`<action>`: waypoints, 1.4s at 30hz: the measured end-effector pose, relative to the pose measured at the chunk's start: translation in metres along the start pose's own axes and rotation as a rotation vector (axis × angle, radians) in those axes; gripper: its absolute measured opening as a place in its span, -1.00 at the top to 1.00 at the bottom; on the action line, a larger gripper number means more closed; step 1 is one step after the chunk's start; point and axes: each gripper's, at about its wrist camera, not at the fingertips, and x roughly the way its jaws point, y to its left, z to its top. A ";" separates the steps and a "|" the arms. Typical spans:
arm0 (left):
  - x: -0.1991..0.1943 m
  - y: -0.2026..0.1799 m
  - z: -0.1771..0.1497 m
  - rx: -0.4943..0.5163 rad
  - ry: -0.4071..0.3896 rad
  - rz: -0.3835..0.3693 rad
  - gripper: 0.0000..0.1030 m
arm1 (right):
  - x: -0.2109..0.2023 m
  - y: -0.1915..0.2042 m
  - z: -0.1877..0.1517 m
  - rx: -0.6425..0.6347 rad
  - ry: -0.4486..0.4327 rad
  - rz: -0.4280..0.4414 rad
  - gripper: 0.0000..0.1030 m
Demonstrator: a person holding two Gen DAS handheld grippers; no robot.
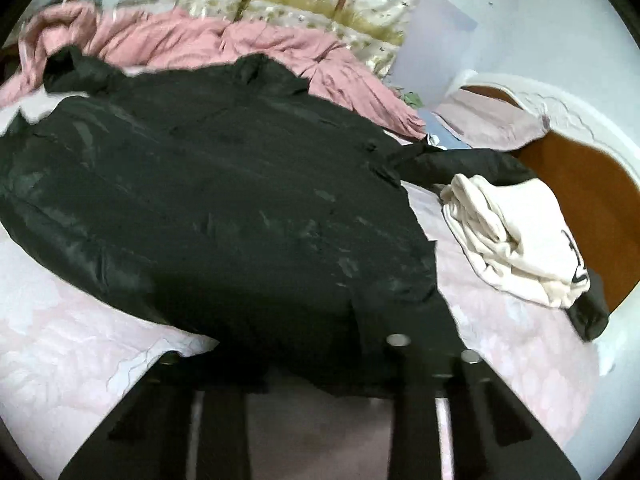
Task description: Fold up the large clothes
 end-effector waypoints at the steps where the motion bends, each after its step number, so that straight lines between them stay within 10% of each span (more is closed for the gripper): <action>1: -0.009 -0.001 -0.003 -0.012 0.007 0.004 0.67 | -0.012 -0.003 -0.003 0.005 -0.037 -0.012 0.50; 12: -0.089 -0.026 -0.060 -0.085 0.182 -0.042 0.49 | -0.104 -0.015 -0.057 0.073 0.021 0.072 0.48; 14: -0.098 -0.024 -0.055 -0.098 0.183 -0.025 0.38 | -0.108 -0.018 -0.056 0.052 0.045 0.086 0.36; 16: -0.108 -0.017 -0.045 -0.124 0.156 -0.010 -0.16 | -0.109 -0.026 -0.054 0.059 0.049 0.086 -0.01; 20: -0.114 -0.007 -0.027 -0.130 0.116 0.017 -0.27 | -0.112 -0.046 -0.044 0.104 0.042 0.067 -0.45; 34: -0.006 0.055 0.071 -0.249 -0.024 0.075 -0.31 | -0.007 -0.050 0.079 0.113 0.000 -0.030 -0.66; 42: 0.065 0.078 0.042 -0.297 0.040 0.089 -0.31 | 0.075 -0.060 0.053 0.213 0.148 0.062 -0.66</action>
